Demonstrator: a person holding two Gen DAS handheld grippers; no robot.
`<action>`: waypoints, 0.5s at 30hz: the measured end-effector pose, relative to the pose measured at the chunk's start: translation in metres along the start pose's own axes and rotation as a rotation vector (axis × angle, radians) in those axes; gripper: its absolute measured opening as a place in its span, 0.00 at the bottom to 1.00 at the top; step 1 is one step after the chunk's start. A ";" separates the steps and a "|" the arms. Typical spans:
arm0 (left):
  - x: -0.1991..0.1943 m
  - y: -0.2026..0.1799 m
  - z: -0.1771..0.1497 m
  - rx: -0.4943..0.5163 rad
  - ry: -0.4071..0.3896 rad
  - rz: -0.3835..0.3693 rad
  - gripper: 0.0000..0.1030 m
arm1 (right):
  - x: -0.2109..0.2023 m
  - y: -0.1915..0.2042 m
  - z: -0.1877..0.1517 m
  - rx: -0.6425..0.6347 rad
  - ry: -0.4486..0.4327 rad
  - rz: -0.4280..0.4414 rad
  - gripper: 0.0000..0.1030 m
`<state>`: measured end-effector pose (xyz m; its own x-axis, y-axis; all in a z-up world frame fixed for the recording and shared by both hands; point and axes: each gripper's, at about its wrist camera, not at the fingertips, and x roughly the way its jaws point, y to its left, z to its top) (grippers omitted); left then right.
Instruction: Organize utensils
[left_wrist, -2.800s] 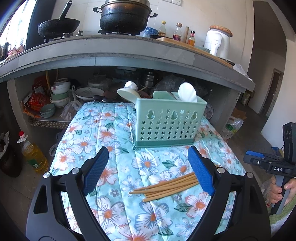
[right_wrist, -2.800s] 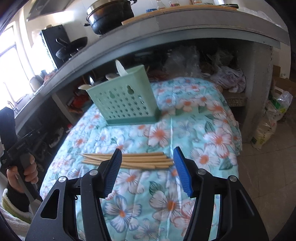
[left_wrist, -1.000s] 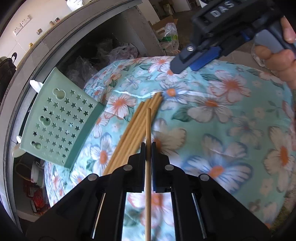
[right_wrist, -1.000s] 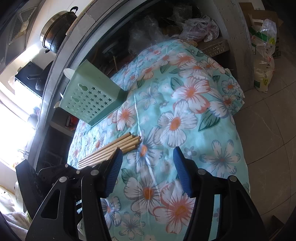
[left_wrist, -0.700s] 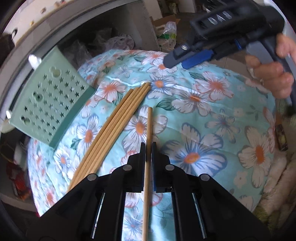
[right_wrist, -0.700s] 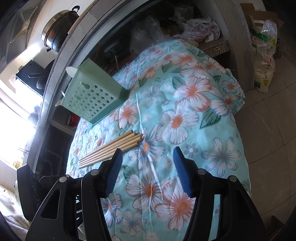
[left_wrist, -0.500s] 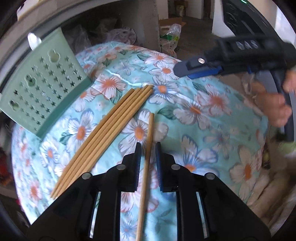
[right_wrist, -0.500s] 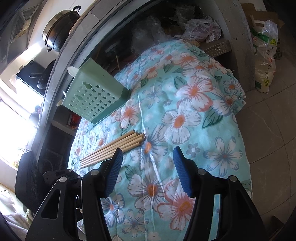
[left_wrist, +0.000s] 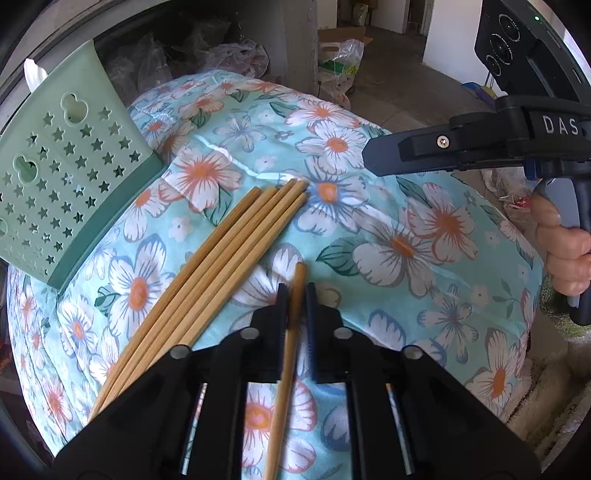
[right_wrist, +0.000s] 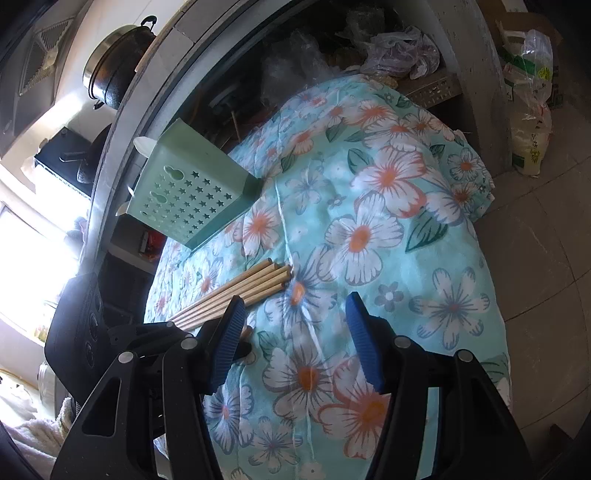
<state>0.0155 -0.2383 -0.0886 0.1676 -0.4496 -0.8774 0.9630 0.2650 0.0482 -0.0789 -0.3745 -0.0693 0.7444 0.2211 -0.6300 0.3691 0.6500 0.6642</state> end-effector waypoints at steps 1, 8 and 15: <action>-0.001 0.000 0.000 -0.002 -0.004 0.000 0.06 | 0.000 0.000 0.000 0.001 0.000 0.002 0.55; -0.020 0.010 -0.002 -0.058 -0.046 0.002 0.05 | -0.003 0.002 -0.002 0.020 -0.001 0.036 0.55; -0.066 0.034 -0.006 -0.160 -0.167 0.035 0.05 | 0.004 0.007 -0.006 0.076 0.028 0.126 0.50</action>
<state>0.0360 -0.1947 -0.0315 0.2459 -0.5692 -0.7846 0.9124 0.4091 -0.0108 -0.0768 -0.3647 -0.0690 0.7719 0.3182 -0.5504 0.3158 0.5595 0.7663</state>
